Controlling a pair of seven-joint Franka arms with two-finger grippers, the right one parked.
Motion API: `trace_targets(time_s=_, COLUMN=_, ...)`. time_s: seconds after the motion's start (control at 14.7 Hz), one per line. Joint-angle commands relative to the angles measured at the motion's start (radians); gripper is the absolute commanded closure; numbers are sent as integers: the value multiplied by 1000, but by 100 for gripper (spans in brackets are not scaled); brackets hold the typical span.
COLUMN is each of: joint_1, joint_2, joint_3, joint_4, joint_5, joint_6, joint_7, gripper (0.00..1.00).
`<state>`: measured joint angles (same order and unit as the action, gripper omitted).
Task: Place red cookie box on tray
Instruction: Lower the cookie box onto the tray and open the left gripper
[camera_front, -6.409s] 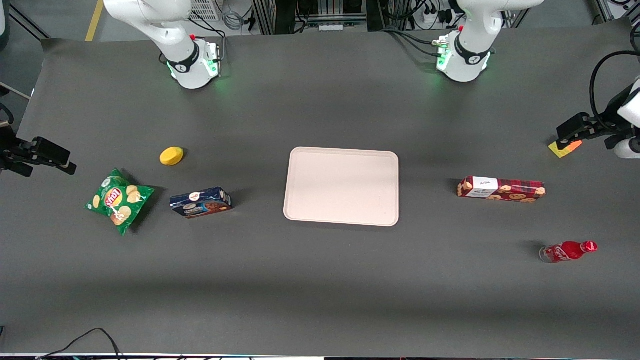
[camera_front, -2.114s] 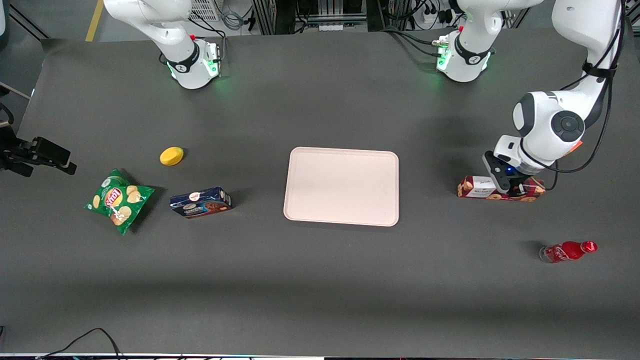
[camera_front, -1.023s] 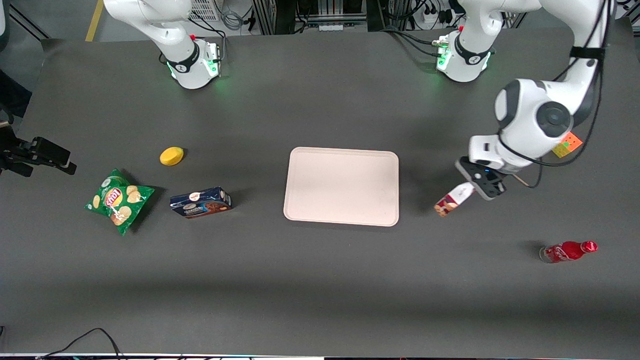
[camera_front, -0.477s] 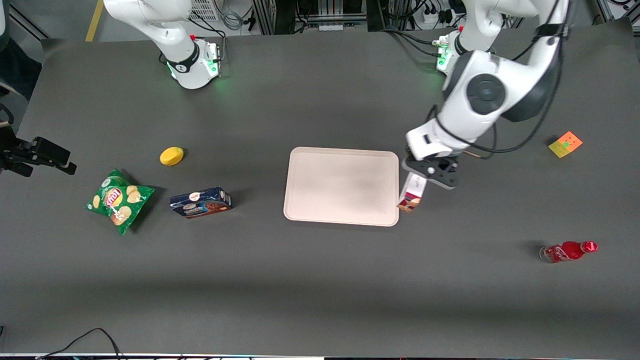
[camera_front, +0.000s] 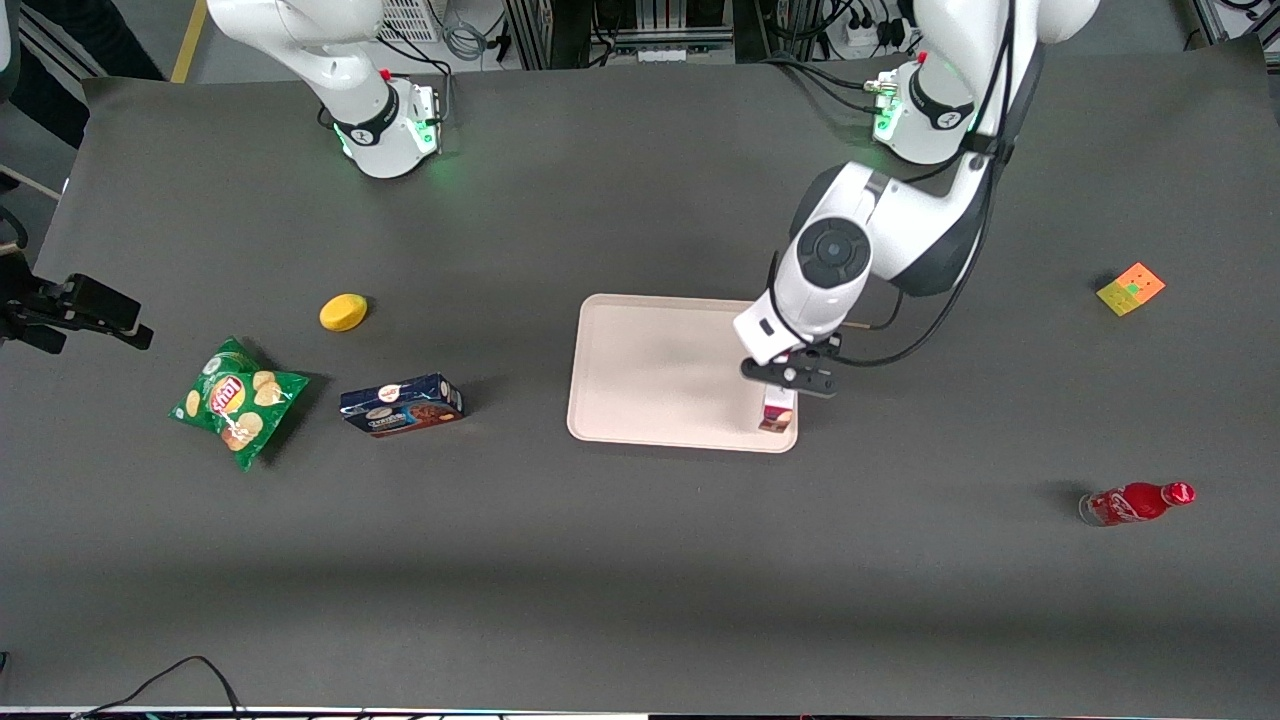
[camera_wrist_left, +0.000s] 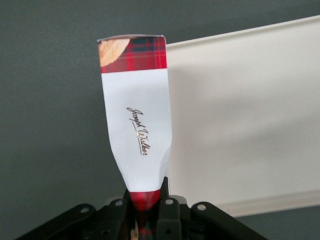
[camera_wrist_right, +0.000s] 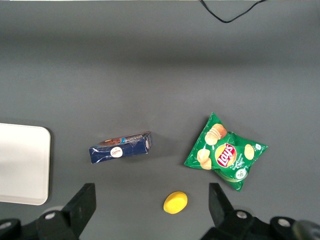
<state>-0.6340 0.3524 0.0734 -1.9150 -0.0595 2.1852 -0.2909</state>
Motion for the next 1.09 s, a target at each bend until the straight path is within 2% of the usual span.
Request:
trace_targets(time_s=0.0, joint_1=-24, joint_2=62, joint_3=37, joint_4=31, joint_5=15, joint_6=63, joint_7=-33, gripper=100)
trace_targets(time_s=0.27, joint_1=-47, joint_2=74, joint_3=35, joint_4=30, joint_5=13, joint_6=73, joint_7=-126, gripper=100)
trace_targets(time_s=0.95, joint_1=-75, joint_2=97, joint_3=32, joint_4=-30, joint_5=6, joint_6=166, joint_7=-131, gripper=100)
trace_targets(time_s=1.02, joint_1=-75, joint_2=97, joint_3=32, joint_4=-30, joint_5=6, joint_6=166, joint_7=-131, gripper=95)
